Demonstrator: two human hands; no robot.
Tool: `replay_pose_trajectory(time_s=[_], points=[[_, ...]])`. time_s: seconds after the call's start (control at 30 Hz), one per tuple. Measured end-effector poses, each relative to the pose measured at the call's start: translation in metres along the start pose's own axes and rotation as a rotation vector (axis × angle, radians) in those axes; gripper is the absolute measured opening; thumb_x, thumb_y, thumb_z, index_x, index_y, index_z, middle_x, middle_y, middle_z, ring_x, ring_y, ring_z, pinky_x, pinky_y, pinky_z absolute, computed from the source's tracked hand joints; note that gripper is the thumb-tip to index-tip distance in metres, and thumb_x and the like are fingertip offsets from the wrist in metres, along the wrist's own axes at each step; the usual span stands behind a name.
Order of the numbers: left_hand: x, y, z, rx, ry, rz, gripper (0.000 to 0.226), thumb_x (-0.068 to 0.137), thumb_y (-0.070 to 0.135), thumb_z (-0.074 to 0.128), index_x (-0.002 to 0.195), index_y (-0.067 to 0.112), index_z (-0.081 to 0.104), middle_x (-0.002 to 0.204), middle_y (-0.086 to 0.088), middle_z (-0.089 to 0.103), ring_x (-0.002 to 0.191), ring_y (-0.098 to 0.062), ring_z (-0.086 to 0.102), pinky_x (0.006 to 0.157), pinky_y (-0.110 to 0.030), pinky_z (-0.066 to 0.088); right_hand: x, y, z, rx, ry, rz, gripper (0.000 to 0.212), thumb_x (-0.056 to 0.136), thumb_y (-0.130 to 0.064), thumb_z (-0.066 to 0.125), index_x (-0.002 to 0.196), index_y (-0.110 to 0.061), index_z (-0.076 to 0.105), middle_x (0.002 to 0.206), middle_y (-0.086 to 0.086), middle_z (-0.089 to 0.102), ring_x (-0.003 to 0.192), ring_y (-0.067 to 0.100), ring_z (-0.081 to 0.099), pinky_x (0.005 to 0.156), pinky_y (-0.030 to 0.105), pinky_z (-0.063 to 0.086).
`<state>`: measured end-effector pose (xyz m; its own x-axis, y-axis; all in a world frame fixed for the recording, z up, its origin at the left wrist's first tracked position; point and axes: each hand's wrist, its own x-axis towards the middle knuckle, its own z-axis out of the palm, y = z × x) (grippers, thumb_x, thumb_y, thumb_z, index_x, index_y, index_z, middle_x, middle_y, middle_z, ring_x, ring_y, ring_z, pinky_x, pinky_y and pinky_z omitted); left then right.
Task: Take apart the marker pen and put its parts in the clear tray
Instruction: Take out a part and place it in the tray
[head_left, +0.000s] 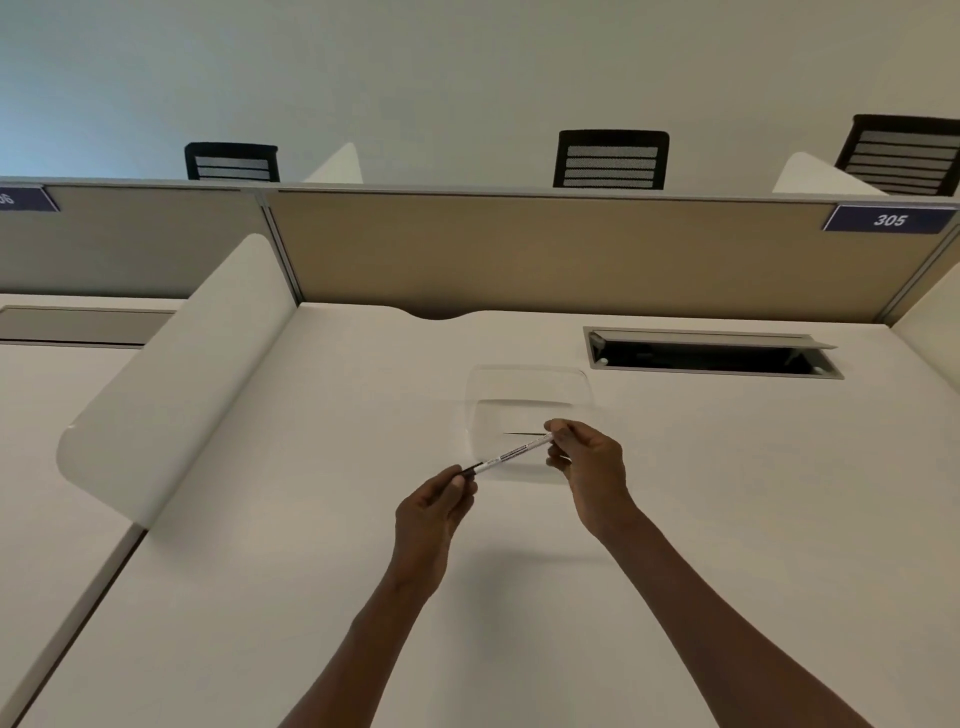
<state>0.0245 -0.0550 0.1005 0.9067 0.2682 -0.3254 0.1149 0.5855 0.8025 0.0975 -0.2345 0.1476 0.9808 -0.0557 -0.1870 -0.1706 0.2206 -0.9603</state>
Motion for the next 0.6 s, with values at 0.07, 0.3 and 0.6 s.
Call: replay_pose_trajectory(time_s=[0.07,0.3,0.6], points=[[0.003,0.002,-0.001,-0.055,0.051,-0.012,0.023,0.093,0.001,0.059,0.114,-0.003,0.066,0.099,-0.015,0.072,0.089,-0.020,0.070,0.083,-0.027,0.058,-0.004,0.004,-0.008,-0.050,-0.036,0.030,0.007,0.087,-0.007,0.069,0.089,-0.005,0.075,0.072,0.008,0.063,0.063,0.018,0.056,0.064,0.027,0.053],[0.016,0.007,0.004,-0.019,0.086,0.039,0.022,0.092,0.000,0.061,0.112,0.003,0.067,0.095,-0.010,0.073,0.091,-0.020,0.070,0.081,-0.025,0.057,-0.014,0.019,-0.038,-0.661,-0.309,0.054,0.009,0.076,-0.012,0.081,0.084,-0.008,0.078,0.070,0.004,0.072,0.061,0.011,0.061,0.059,0.021,0.050],[0.033,-0.021,0.017,0.280,0.041,0.005,0.021,0.085,0.005,0.070,0.105,0.006,0.073,0.095,-0.011,0.076,0.090,-0.021,0.071,0.089,-0.036,0.056,-0.034,0.041,-0.030,-0.947,-0.316,0.111,0.012,0.064,-0.016,0.084,0.063,-0.008,0.074,0.060,0.009,0.072,0.051,0.014,0.066,0.061,0.027,0.057]])
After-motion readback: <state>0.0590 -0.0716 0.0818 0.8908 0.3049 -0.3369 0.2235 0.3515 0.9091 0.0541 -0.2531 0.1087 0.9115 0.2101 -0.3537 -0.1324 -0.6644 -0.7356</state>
